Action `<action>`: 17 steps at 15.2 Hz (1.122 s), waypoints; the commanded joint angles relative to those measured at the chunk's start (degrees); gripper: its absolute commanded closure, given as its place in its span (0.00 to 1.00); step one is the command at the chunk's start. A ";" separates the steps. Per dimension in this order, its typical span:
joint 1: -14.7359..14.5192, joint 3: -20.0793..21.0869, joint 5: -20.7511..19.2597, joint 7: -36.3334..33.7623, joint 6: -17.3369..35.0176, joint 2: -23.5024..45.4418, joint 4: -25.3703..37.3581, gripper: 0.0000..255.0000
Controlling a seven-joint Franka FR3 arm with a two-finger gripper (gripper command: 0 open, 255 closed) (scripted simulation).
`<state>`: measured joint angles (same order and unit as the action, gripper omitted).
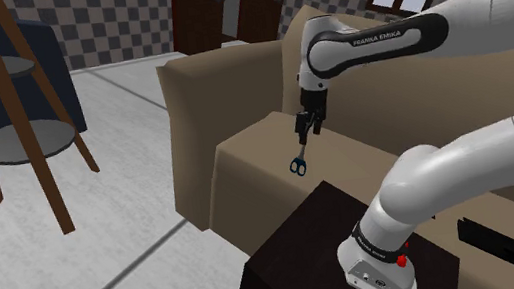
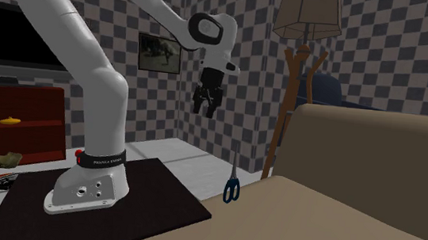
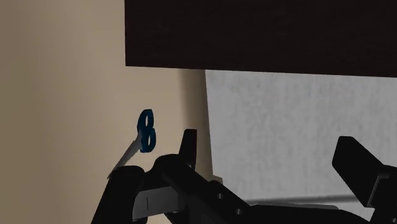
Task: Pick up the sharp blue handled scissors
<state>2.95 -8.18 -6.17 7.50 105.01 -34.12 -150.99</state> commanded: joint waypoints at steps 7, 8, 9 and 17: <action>2.19 -6.18 -4.46 7.96 17.30 14.75 -0.32 0.00; 2.36 -6.87 -4.67 8.96 19.39 16.96 0.08 0.00; 2.51 -7.54 -4.79 9.99 21.45 19.23 0.56 0.00; 3.58 -10.85 -2.13 18.40 34.99 36.63 6.16 0.00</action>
<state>6.45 -18.92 -8.83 25.13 138.71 0.68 -145.53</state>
